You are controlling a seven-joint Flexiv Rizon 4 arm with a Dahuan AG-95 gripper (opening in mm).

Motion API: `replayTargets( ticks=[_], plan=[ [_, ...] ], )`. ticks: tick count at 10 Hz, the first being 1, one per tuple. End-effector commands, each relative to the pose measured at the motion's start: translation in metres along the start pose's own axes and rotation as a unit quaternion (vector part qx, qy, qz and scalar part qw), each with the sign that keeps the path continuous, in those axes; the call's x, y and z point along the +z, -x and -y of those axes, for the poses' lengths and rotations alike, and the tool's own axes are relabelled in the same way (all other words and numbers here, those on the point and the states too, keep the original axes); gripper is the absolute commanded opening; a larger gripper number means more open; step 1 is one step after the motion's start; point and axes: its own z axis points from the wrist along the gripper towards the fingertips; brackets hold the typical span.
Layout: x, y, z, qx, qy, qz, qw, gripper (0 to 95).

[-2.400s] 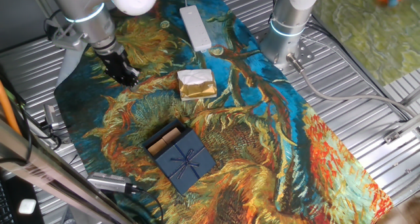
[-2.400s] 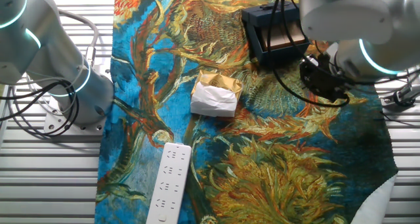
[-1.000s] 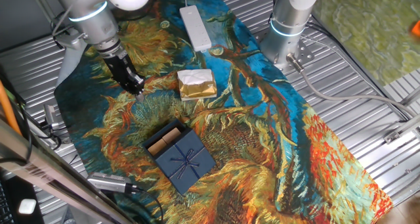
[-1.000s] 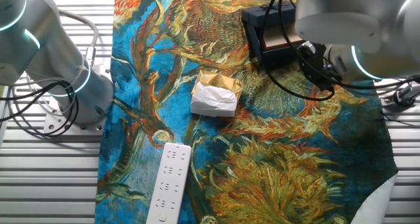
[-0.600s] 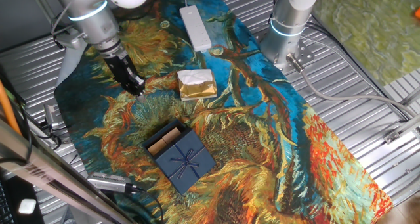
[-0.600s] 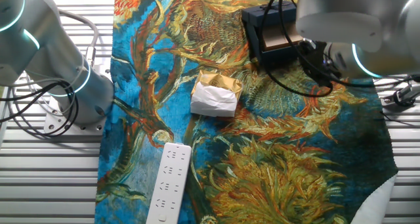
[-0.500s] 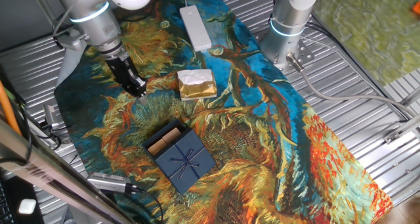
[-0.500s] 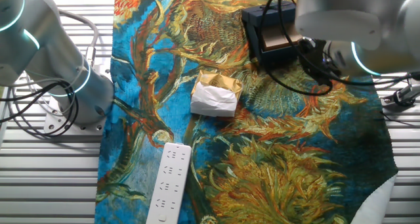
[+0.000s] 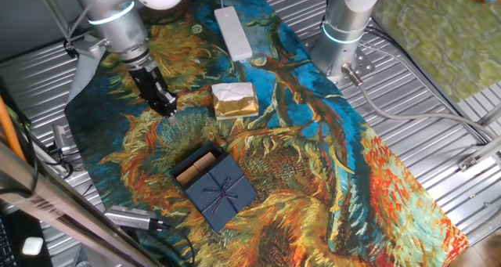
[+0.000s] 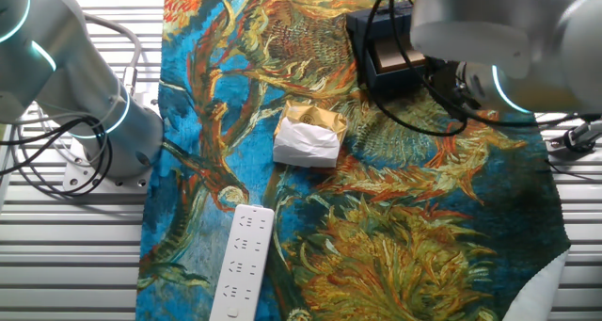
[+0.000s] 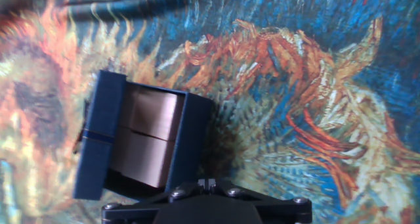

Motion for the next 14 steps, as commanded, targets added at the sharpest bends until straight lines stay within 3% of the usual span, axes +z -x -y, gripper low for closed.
replayTargets(
  ticks=[1,2,7,10,14],
  plan=[
    [-0.002,0.0,-0.005,0.014,0.02,0.011,0.9996,0.0],
    [-0.003,0.001,-0.007,0.02,0.032,0.018,0.9991,0.0],
    [-0.006,0.004,-0.011,0.034,0.061,0.035,0.9969,0.0],
    [-0.004,0.009,-0.02,0.066,0.092,0.05,0.9922,0.0],
    [0.004,0.011,-0.033,0.094,0.11,0.075,0.9867,0.0]
  ],
)
